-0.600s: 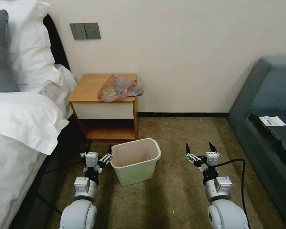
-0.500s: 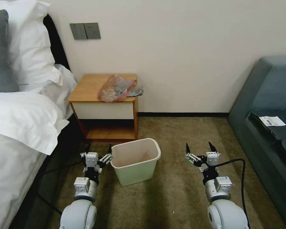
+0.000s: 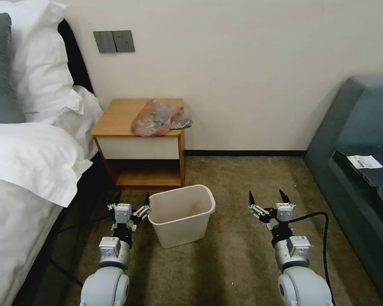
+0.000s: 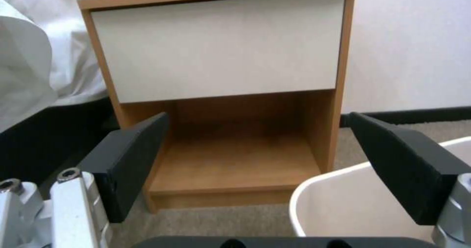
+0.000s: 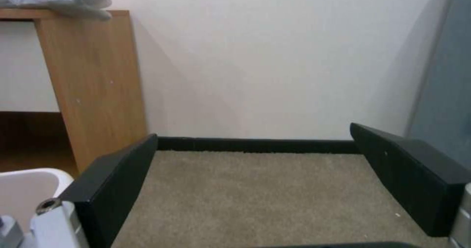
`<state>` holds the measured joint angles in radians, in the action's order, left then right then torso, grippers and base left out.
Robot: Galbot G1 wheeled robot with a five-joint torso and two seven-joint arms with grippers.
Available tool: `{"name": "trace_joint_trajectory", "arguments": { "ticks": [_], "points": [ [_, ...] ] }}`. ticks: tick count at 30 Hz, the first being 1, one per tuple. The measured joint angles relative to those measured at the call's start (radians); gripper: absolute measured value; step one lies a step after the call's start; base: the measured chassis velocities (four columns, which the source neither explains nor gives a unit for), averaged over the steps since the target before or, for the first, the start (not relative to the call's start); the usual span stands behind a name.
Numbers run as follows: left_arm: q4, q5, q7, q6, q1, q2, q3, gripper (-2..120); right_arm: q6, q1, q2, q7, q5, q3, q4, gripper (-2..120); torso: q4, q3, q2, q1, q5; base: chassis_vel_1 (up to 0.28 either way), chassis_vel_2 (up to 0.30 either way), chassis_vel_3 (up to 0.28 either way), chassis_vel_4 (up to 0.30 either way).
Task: Pick up the garbage bag from the table and place it over the trash can.
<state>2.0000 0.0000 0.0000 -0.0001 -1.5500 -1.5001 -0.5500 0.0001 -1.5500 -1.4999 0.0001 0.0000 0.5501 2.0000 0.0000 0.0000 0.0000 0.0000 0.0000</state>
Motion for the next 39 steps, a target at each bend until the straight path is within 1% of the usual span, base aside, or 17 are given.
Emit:
{"name": "trace_joint_trajectory", "arguments": {
  "ticks": [18,21,23,24,25,27,28,29,31,32,33,34,35,36,37,38,39],
  "points": [
    [-0.001,0.0,0.0,-0.001,0.001,0.001,0.001,93,0.001,0.0,0.0,0.0,0.0,0.0,0.0,100,0.0001,0.0,0.0,0.0,0.0,0.0,0.0,0.0,0.0],
    [-0.018,-0.025,-0.01,-0.025,0.021,0.028,0.014,94,0.024,0.007,0.002,0.002,0.0,0.0,-0.009,100,0.0003,0.0,0.0,0.0,-0.0001,0.0,0.0,0.0,0.0],
    [-0.045,-0.069,-0.032,-0.073,0.059,0.075,0.036,95,0.072,0.024,0.007,0.009,0.003,0.0,-0.026,100,0.0001,0.0,0.0,0.0,-0.0002,0.0,0.0,0.0,0.0],
    [-0.087,-0.135,-0.065,-0.142,0.114,0.144,0.07,93,0.13,0.042,0.012,0.018,0.007,0.001,-0.047,100,0.0,0.0,0.0,0.0,-0.0003,0.0,0.0,0.0,0.0],
    [-0.087,-0.135,-0.065,-0.142,0.114,0.144,0.07,93,0.13,0.042,0.012,0.018,0.007,0.001,-0.047,100,0.0,0.0,0.0,0.0,-0.0003,0.0,0.0,0.0,0.0],
    [-0.127,-0.196,-0.097,-0.207,0.168,0.21,0.102,91,0.192,0.064,0.019,0.027,0.011,0.001,-0.07,100,-0.0001,0.0,0.0,0.0,-0.0003,0.0,0.0,0.0,0.0],
    [-0.127,-0.196,-0.097,-0.207,0.168,0.21,0.102,91,0.192,0.064,0.019,0.027,0.011,0.001,-0.07,100,-0.0001,0.0,0.0,0.0,-0.0003,0.0,0.0,0.0,0.0],
    [-0.131,-0.202,-0.098,-0.213,0.189,0.242,0.104,93,0.198,0.067,0.019,0.029,0.011,0.002,-0.071,100,-0.0003,0.0,0.0,0.0,0.0,0.0,0.0,0.0,0.0],
    [-0.139,-0.221,-0.106,-0.235,0.198,0.256,0.117,94,0.211,0.071,0.019,0.032,0.011,0.0,-0.077,100,0.0,0.0,0.0,0.0,0.0006,0.0,0.0,0.0,0.0],
    [-0.154,-0.257,-0.12,-0.274,0.212,0.279,0.136,95,0.243,0.082,0.021,0.039,0.012,-0.002,-0.088,100,0.0002,0.0,0.0,0.0,-0.0006,0.0,0.0,0.0,0.0],
    [-0.163,-0.289,-0.135,-0.313,0.227,0.3,0.151,95,0.288,0.097,0.025,0.05,0.014,-0.002,-0.103,100,-0.0003,0.0,0.0,0.0,-0.0001,0.0,0.0,0.0,0.0],
    [-0.163,-0.289,-0.135,-0.313,0.227,0.3,0.151,95,0.288,0.097,0.025,0.05,0.014,-0.002,-0.103,100,-0.0003,0.0,0.0,0.0,-0.0001,0.0,0.0,0.0,0.0],
    [-0.163,-0.302,-0.138,-0.326,0.227,0.304,0.16,96,0.326,0.109,0.027,0.058,0.017,-0.006,-0.117,100,-0.0001,0.0,0.0,0.0,0.0008,0.0,0.0,0.0,0.0],
    [-0.159,-0.315,-0.138,-0.33,0.222,0.304,0.164,97,0.369,0.123,0.03,0.068,0.019,-0.009,-0.132,100,0.0,0.0,0.0,0.0,-0.0007,0.0,0.0,0.0,0.0],
    [-0.151,-0.325,-0.136,-0.33,0.217,0.304,0.165,97,0.394,0.132,0.033,0.075,0.021,-0.009,-0.141,100,0.0001,0.0,0.0,0.0,-0.0008,0.0,0.0,0.0,0.0],
    [-0.133,-0.343,-0.131,-0.329,0.207,0.303,0.166,97,0.422,0.148,0.046,0.065,0.029,-0.019,-0.14,100,0.0,0.0,0.0,0.0,0.0008,0.0,0.0,0.0,0.0],
    [-0.133,-0.343,-0.131,-0.329,0.207,0.303,0.166,97,0.422,0.148,0.046,0.065,0.029,-0.019,-0.14,100,0.0,0.0,0.0,0.0,0.0008,0.0,0.0,0.0,0.0]
  ]
}}
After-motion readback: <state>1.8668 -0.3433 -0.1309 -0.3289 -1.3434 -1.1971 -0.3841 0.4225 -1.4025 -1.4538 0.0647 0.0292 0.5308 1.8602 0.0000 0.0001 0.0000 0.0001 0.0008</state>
